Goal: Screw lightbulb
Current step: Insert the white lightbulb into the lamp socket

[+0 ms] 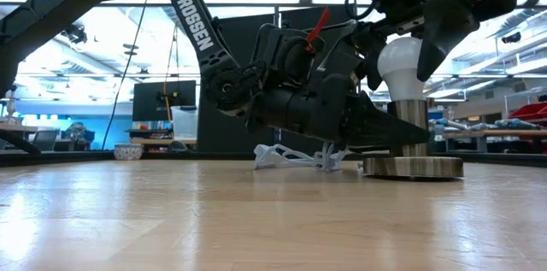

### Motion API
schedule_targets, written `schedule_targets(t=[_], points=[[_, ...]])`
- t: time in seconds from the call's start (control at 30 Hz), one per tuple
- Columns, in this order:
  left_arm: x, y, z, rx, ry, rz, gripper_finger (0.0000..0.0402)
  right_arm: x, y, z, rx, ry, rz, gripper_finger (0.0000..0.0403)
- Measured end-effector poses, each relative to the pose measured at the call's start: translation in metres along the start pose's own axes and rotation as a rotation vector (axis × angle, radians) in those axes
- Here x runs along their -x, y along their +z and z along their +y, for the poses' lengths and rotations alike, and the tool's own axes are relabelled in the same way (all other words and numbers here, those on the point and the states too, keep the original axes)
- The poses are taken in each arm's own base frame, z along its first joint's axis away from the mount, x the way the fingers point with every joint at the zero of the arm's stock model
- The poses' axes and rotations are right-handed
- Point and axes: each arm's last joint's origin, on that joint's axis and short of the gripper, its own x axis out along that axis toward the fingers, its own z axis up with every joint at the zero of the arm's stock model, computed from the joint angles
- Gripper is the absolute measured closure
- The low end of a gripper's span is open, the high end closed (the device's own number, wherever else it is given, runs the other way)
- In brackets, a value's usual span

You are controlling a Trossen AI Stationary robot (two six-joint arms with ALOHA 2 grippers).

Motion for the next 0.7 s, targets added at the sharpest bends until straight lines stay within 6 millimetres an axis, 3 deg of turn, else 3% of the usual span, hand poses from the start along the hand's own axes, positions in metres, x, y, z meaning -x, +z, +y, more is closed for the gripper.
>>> schedule_targets(t=[0.7], points=[[-0.0007, -0.0004, -0.0012, 0.000, -0.005, 0.010, 0.0204, -0.0089, -0.0074, 0.0005, -0.031, -0.039, 0.032, 0.0096]])
